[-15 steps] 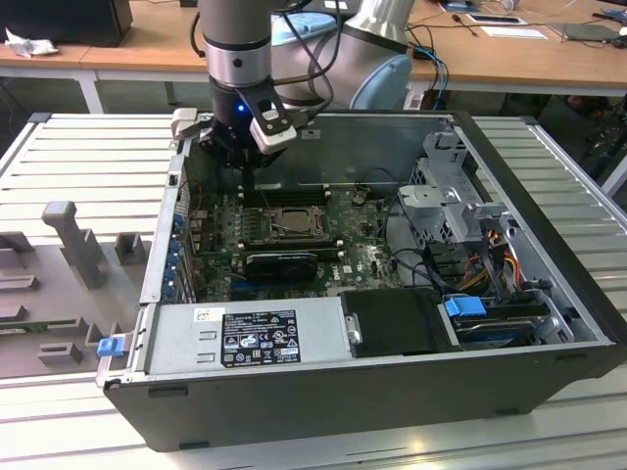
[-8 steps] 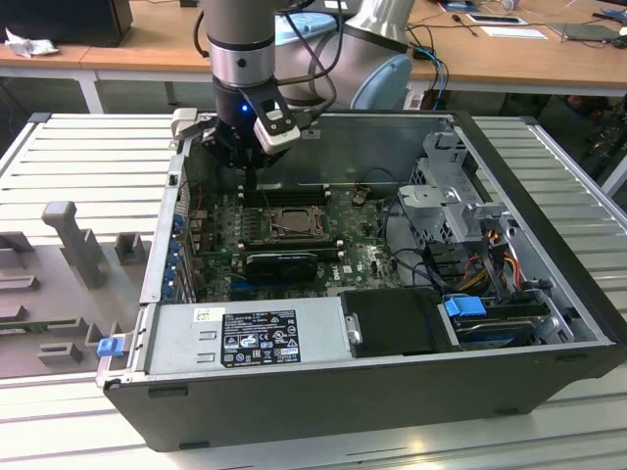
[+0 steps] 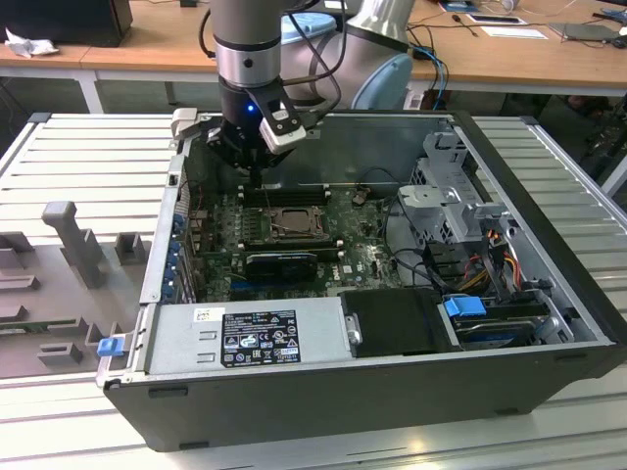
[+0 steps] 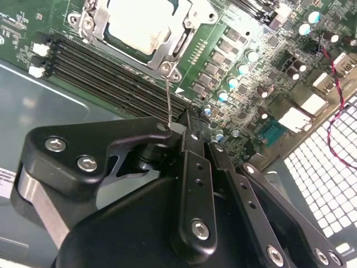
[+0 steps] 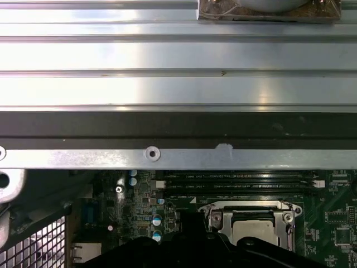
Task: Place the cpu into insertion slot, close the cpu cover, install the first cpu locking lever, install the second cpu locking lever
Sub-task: 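Install the first cpu locking lever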
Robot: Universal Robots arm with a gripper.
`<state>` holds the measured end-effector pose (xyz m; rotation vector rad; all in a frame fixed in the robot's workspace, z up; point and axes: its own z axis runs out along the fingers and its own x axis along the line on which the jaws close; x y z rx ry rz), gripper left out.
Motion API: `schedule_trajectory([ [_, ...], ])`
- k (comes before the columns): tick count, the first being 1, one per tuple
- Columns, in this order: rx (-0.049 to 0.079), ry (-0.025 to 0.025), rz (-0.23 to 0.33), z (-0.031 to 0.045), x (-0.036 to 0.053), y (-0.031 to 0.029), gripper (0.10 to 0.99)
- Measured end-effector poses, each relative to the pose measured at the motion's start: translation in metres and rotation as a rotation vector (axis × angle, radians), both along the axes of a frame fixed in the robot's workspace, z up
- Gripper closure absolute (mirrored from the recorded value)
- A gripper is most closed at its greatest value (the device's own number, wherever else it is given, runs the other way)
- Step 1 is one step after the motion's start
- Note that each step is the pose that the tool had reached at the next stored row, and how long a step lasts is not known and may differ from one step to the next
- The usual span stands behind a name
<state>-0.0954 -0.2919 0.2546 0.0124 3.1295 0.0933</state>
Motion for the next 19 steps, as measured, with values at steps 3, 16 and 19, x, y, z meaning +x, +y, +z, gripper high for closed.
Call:
schedule_trajectory([
  [3, 0.0, 0.0001, 0.0, 0.0, 0.0036, 0.0, 0.98],
  [16, 0.0, 0.0001, 0.0, 0.0, 0.0207, 0.0, 0.98],
  [19, 0.0, 0.0001, 0.0, 0.0, 0.0245, 0.0, 0.98],
])
